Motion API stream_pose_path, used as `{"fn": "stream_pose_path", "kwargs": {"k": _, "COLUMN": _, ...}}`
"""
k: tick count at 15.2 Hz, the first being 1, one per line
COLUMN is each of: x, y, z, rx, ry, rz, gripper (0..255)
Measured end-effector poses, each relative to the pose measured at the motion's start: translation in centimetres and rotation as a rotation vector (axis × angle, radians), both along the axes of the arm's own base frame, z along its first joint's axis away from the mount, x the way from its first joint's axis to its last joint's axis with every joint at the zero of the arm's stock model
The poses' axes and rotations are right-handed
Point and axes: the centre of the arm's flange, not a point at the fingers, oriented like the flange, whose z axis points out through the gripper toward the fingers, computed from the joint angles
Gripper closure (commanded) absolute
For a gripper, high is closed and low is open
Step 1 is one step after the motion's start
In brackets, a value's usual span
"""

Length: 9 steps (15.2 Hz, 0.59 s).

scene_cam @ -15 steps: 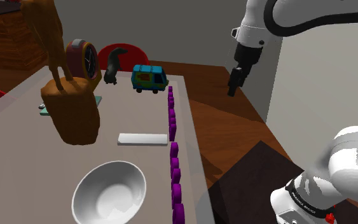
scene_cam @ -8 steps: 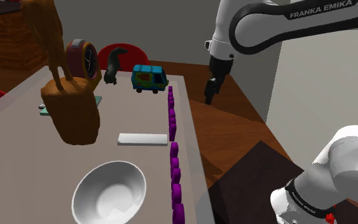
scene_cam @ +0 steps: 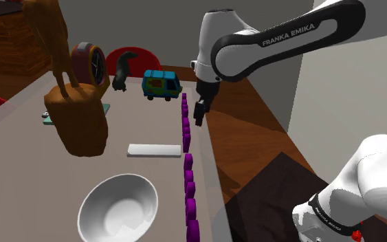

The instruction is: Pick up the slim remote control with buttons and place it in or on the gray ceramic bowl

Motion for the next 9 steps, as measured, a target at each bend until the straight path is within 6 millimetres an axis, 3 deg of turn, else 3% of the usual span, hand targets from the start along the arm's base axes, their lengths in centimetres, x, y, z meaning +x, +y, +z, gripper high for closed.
{"fn": "stream_pose_path", "kwargs": {"k": 9, "x": 4.8, "y": 8.9, "z": -6.5, "rx": 0.016, "ry": -0.007, "rz": 0.152, "gripper": 0}}
